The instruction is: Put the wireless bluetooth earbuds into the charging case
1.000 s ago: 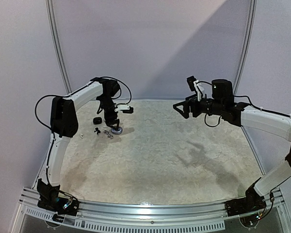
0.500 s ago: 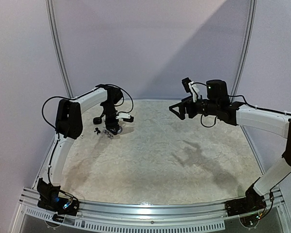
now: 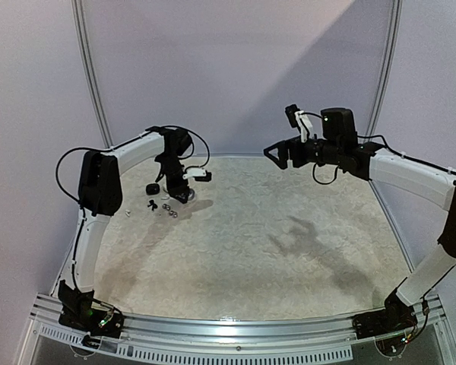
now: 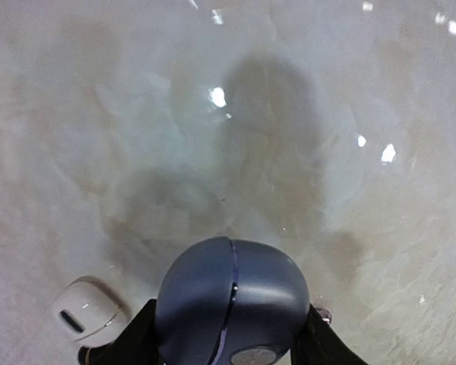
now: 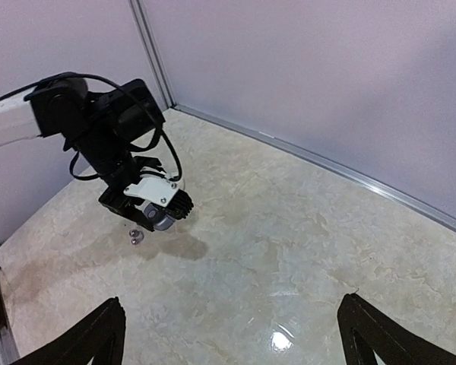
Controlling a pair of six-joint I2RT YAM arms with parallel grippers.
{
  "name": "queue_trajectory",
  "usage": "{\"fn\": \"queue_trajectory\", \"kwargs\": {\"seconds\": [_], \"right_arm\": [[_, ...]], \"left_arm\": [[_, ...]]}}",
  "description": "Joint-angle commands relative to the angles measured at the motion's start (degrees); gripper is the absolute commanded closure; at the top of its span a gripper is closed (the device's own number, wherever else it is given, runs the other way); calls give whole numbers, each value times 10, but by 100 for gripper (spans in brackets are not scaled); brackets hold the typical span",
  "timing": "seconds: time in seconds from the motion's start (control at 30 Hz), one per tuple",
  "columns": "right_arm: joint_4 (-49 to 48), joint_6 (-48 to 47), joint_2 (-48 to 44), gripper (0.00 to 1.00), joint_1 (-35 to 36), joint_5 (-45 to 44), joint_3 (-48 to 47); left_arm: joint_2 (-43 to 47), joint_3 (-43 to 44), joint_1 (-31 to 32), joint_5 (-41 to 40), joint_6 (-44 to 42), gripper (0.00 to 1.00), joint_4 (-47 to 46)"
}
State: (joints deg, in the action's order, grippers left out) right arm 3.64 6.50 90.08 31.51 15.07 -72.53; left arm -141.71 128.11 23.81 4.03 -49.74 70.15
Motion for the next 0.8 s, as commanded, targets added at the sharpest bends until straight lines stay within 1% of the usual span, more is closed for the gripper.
{"fn": "queue_trajectory", "kwargs": {"seconds": [0.0, 0.03, 0.13, 0.2, 0.27, 0.37, 0.47, 0.53, 0.63, 0.77], "right_arm": [[62, 62, 3, 1, 4, -41, -77], [67, 85, 3, 2, 4, -45, -93], [54, 160, 7, 10, 3, -39, -117], [58, 220, 17, 17, 6, -45, -130], [62, 260, 31, 22, 20, -49, -147], [67, 259, 64, 26, 64, -46, -192], [83, 262, 114, 30, 101, 2, -252], [70, 255, 140, 32, 121, 47, -272], [42, 242, 156, 37, 145, 92, -273], [12, 279, 181, 38, 161, 127, -272]], "left_arm": [[160, -29, 16, 39, 53, 100, -84], [197, -51, 19, 33, 51, 100, -109], [300, -133, 31, 1, 28, 100, -190], [375, -213, 44, -21, -6, 100, -259], [439, -296, 62, -48, -51, 100, -331], [523, -412, 103, -97, -92, 100, -441], [591, -505, 140, -103, -125, 100, -519], [616, -531, 158, -103, -130, 100, -525], [625, -525, 175, -106, -109, 100, -499], [625, -525, 188, -118, -98, 100, -499]]}}
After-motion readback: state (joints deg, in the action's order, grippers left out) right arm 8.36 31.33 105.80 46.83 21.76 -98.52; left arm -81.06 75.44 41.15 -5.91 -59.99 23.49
